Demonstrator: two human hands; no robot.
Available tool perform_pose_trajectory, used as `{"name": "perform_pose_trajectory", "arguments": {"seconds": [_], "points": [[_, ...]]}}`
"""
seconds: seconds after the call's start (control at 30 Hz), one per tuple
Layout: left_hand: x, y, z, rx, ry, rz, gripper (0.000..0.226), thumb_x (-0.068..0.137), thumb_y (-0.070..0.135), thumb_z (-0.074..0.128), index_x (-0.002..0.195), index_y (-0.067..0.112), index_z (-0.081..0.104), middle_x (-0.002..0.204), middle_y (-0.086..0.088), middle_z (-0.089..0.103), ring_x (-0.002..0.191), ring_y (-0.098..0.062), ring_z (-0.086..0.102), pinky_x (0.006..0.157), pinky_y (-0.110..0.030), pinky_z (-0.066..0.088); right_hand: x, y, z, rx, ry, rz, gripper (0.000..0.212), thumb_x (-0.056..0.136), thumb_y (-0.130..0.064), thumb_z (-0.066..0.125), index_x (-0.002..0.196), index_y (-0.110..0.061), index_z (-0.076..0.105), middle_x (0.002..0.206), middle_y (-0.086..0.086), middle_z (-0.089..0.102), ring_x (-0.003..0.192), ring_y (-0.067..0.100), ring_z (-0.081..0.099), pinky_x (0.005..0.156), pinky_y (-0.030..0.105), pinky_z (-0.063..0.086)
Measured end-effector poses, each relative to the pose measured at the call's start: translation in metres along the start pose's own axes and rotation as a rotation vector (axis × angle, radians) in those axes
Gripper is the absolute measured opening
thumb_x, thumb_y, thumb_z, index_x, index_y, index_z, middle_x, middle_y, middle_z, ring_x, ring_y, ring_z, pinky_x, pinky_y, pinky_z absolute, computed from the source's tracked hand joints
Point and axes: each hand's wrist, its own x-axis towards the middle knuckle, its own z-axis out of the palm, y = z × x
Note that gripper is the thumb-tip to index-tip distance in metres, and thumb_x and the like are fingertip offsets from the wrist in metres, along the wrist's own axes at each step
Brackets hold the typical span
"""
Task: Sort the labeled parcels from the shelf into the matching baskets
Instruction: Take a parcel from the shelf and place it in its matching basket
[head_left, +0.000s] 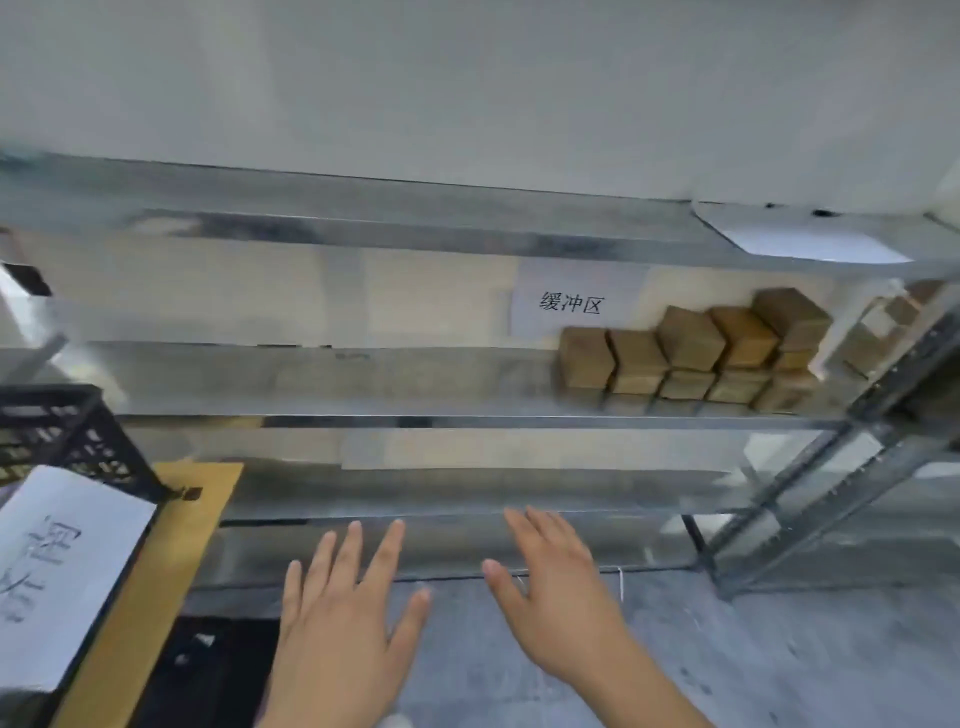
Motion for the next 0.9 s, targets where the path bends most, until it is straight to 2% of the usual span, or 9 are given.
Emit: {"name": "perform_pose_trajectory", "arguments": {"seconds": [0.07, 0.2, 0.3, 0.43, 0.6, 0.77, 0.9], "points": [[0.034, 0.021, 0.011, 0.002, 0.002, 0.079, 0.076, 0.084, 0.079, 0.014, 0.154, 0.051, 0.016, 0.162, -0.001, 0.032, 0.152, -0.025, 0.024, 0.121, -0.049, 0.013, 0.018, 0.025, -0.009, 0.019, 0.015, 0.059, 0.068, 0.103, -0.063, 0.033, 0.162, -0.034, 0.016, 0.170, -0.007, 0.014, 0.158, 0.017, 0.003, 0.127, 0.034, 0.009], [0.109, 0.063, 0.020, 0.003, -0.022, 0.235, 0.078, 0.084, 0.077, 0.009, 0.157, 0.049, 0.009, 0.167, -0.002, 0.020, 0.155, -0.025, 0.011, 0.124, -0.048, 0.003, 0.067, 0.060, -0.028, 0.044, 0.077, 0.152, 0.068, 0.103, -0.062, 0.035, 0.163, -0.033, 0.017, 0.170, -0.007, 0.015, 0.158, 0.016, 0.003, 0.127, 0.032, 0.008], [0.164, 0.090, 0.022, 0.025, -0.008, 0.299, 0.076, 0.088, 0.074, 0.016, 0.157, 0.043, 0.019, 0.164, -0.006, 0.029, 0.152, -0.029, 0.021, 0.124, -0.053, 0.011, 0.105, 0.077, -0.042, 0.032, 0.090, 0.186, 0.068, 0.103, -0.061, 0.036, 0.162, -0.032, 0.018, 0.170, -0.008, 0.016, 0.157, 0.016, 0.003, 0.127, 0.033, 0.010], [0.232, 0.116, 0.023, 0.032, -0.061, 0.367, 0.077, 0.086, 0.074, 0.007, 0.158, 0.045, 0.002, 0.168, -0.005, 0.012, 0.155, -0.027, 0.004, 0.124, -0.048, -0.002, 0.153, 0.091, -0.057, 0.068, 0.127, 0.211, 0.068, 0.103, -0.060, 0.039, 0.162, -0.033, 0.021, 0.169, -0.007, 0.019, 0.157, 0.016, 0.005, 0.127, 0.034, 0.010], [0.295, 0.150, 0.029, 0.071, -0.098, 0.379, 0.081, 0.084, 0.074, 0.005, 0.158, 0.042, 0.005, 0.167, -0.007, 0.016, 0.155, -0.029, 0.007, 0.124, -0.050, 0.001, 0.202, 0.118, -0.069, 0.116, 0.105, 0.262, 0.068, 0.102, -0.060, 0.040, 0.161, -0.031, 0.024, 0.169, -0.005, 0.022, 0.157, 0.017, 0.007, 0.127, 0.040, 0.014], [0.358, 0.191, 0.057, 0.093, -0.137, 0.367, 0.075, 0.091, 0.070, 0.018, 0.158, 0.038, 0.008, 0.163, -0.010, 0.026, 0.151, -0.032, 0.016, 0.123, -0.053, 0.007, 0.271, 0.166, -0.085, 0.100, 0.090, 0.261, 0.069, 0.102, -0.057, 0.044, 0.161, -0.024, 0.027, 0.167, 0.000, 0.027, 0.156, 0.022, 0.013, 0.127, 0.037, 0.014], [0.406, 0.229, 0.089, 0.101, -0.172, 0.302, 0.072, 0.095, 0.067, 0.024, 0.158, 0.037, 0.008, 0.161, -0.011, 0.030, 0.148, -0.035, 0.023, 0.122, -0.055, 0.012, 0.340, 0.213, -0.094, 0.063, 0.083, 0.257, 0.067, 0.102, -0.054, 0.043, 0.156, -0.016, 0.036, 0.157, 0.011, 0.043, 0.149, 0.035, 0.027, 0.123, 0.043, 0.023]]}}
